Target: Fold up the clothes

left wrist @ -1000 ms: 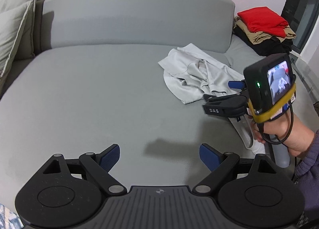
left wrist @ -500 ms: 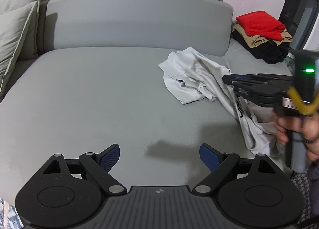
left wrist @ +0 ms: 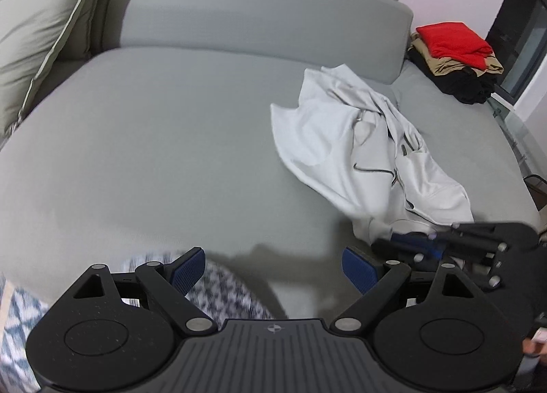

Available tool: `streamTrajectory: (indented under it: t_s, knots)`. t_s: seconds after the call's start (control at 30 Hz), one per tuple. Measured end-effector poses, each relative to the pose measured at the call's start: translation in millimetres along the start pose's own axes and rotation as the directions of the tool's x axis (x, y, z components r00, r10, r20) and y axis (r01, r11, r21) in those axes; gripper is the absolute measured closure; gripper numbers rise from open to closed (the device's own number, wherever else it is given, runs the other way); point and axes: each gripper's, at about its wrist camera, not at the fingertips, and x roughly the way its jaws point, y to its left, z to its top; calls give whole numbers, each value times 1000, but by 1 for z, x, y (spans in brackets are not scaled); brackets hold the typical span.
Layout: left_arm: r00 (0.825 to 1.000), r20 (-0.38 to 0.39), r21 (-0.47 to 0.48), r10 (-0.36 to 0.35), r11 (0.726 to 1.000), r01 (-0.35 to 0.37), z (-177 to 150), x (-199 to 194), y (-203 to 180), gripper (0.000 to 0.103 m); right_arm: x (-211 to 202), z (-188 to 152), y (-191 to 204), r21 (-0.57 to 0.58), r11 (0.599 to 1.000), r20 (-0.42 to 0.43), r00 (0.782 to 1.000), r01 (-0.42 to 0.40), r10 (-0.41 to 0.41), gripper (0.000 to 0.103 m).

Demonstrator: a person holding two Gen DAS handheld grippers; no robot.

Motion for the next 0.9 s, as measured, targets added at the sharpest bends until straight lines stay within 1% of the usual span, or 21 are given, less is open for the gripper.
streamTrajectory:
  t_s: [0.03, 0.07, 0.1, 0.13, 0.2, 0.27, 0.3, 0.33, 0.37, 0.43, 0.47, 0.5, 0.53, 0.57, 0.6, 0.63, 0.67, 0.73, 0.8, 0.83, 0.9]
  knots:
    - [1000, 3, -10, -8, 1000, 8, 2, 2, 1, 15, 1, -3, 2, -22, 1000, -19, 1000, 5, -5, 98]
    - [1000, 5, -19, -15, 1000, 15, 3, 3, 2, 16, 0, -3, 2, -25, 1000, -39, 999, -8, 7, 97]
    - [1000, 8, -29, -23, 999, 23, 5, 5, 2, 16, -2, -3, 2, -19, 999, -57, 998, -26, 25, 94]
    - [999, 11, -38, -30, 999, 30, 6, 7, 3, 16, -6, -4, -2, 3, 999, -58, 998, -38, 38, 90]
    - [999, 26, -46, -47, 998, 49, 14, 14, 4, 19, -22, -8, -17, 83, 996, -29, 999, -31, 33, 63]
    - [996, 36, -53, -79, 995, 80, 25, 29, 7, 24, -39, -14, -38, 213, 977, 13, 1000, -24, 21, 57]
    - [995, 29, -62, -93, 994, 95, 31, 39, 9, 26, -47, -18, -54, 295, 955, 29, 1000, -20, 12, 56]
    - [994, 12, -76, -107, 991, 107, 36, 51, 11, 31, -54, -23, -72, 388, 922, 43, 999, -21, 4, 56]
    - [993, -6, -91, -120, 989, 119, 42, 64, 13, 35, -59, -28, -89, 479, 877, 57, 998, -24, -3, 56]
    - [985, -53, -131, -167, 979, 159, 54, 94, 18, 36, -68, -44, -122, 646, 762, 89, 996, -44, -17, 56]
    - [978, -78, -158, -193, 971, 179, 59, 109, 21, 39, -72, -53, -136, 709, 703, 108, 994, -62, -22, 56]
    - [967, -106, -196, -232, 958, 209, 62, 124, 25, 40, -76, -61, -148, 755, 651, 127, 992, -80, -26, 56]
    - [952, -133, -240, -275, 941, 239, 63, 138, 30, 41, -79, -67, -156, 781, 618, 141, 990, -91, -33, 56]
    - [939, -139, -285, -313, 921, 265, 64, 147, 35, 41, -83, -74, -163, 801, 590, 151, 988, -99, -40, 56]
    - [927, -135, -328, -349, 899, 290, 63, 155, 41, 41, -84, -78, -168, 812, 575, 155, 987, -101, -46, 54]
    - [914, -130, -370, -384, 874, 314, 63, 162, 46, 41, -85, -81, -171, 817, 569, 154, 987, -98, -51, 53]
    - [901, -121, -411, -416, 847, 336, 63, 168, 52, 41, -84, -83, -174, 817, 568, 151, 987, -94, -54, 52]
    - [880, -109, -456, -462, 810, 368, 64, 175, 58, 40, -84, -86, -179, 817, 570, 145, 988, -86, -59, 52]
    - [867, -108, -470, -486, 794, 386, 67, 182, 60, 40, -79, -89, -179, 822, 565, 136, 989, -76, -65, 52]
    - [864, -110, -466, -492, 793, 392, 70, 185, 59, 40, -75, -89, -182, 827, 557, 134, 989, -74, -68, 52]
    - [860, -114, -441, -498, 801, 405, 75, 192, 55, 41, -74, -92, -187, 841, 535, 136, 988, -74, -77, 52]
